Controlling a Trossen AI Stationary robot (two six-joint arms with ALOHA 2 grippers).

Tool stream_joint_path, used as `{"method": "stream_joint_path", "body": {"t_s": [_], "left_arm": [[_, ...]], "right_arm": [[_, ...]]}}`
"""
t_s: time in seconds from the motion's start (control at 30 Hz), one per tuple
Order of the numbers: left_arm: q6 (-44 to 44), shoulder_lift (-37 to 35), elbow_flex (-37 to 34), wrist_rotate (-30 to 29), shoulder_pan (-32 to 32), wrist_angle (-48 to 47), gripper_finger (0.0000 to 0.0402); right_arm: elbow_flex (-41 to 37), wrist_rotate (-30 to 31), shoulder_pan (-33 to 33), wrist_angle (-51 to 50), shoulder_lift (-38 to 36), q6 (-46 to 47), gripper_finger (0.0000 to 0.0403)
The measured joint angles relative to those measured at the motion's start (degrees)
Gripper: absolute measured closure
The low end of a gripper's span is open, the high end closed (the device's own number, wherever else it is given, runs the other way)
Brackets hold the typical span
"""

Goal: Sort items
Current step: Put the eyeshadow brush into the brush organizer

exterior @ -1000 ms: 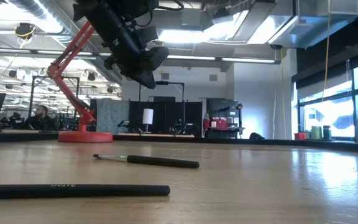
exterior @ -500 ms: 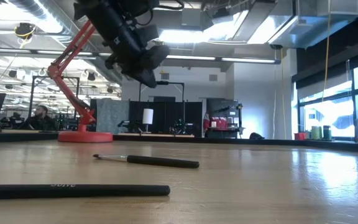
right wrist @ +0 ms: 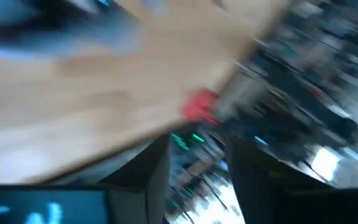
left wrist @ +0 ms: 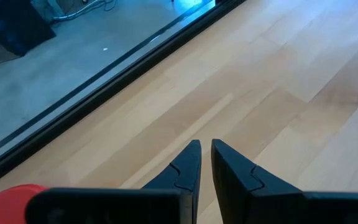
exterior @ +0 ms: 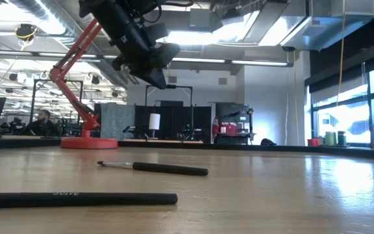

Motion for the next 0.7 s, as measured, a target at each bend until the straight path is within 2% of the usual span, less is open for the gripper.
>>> {"method": "stream_joint_path", "body": {"t_s": [0.13, 0.23, 0.33, 0.4, 0.47, 0.6, 0.7], "left_arm": [[-0.1, 0.0, 0.0, 0.0, -0.1, 0.1, 0.0368], [-0.1, 0.0, 0.0, 0.9, -0.1, 1.0, 0.0368], [0.1, 0.0, 0.0, 2.8, -0.2, 1.3, 0.0368], [0.3, 0.0, 0.0, 2.8, -0.6, 1.3, 0.0368], [1.4, 0.0, 0.0, 2.6, -1.5, 1.3, 0.0368], [4.3, -0.2, 0.0, 3.5, -4.3, 1.3, 0.0368], [4.9, -0.9, 0.1, 5.7, -6.3, 1.5, 0.0368]], "right_arm": [[0.3, 15.7, -2.3, -0.1, -2.2, 6.9, 0.023], [2.8, 16.9, -7.9, 0.0, -5.6, 24.2, 0.023], [5.2, 13.1, -17.3, -0.1, -9.7, 41.2, 0.0234], [6.1, 11.2, -23.9, 0.7, -12.2, 50.2, 0.0236], [7.0, 6.7, -30.0, 3.9, -14.4, 57.0, 0.0237], [7.1, -8.9, -40.5, 15.2, -17.3, 60.1, 0.0237], [7.1, -20.2, -46.5, 23.7, -16.6, 61.2, 0.0237]]}}
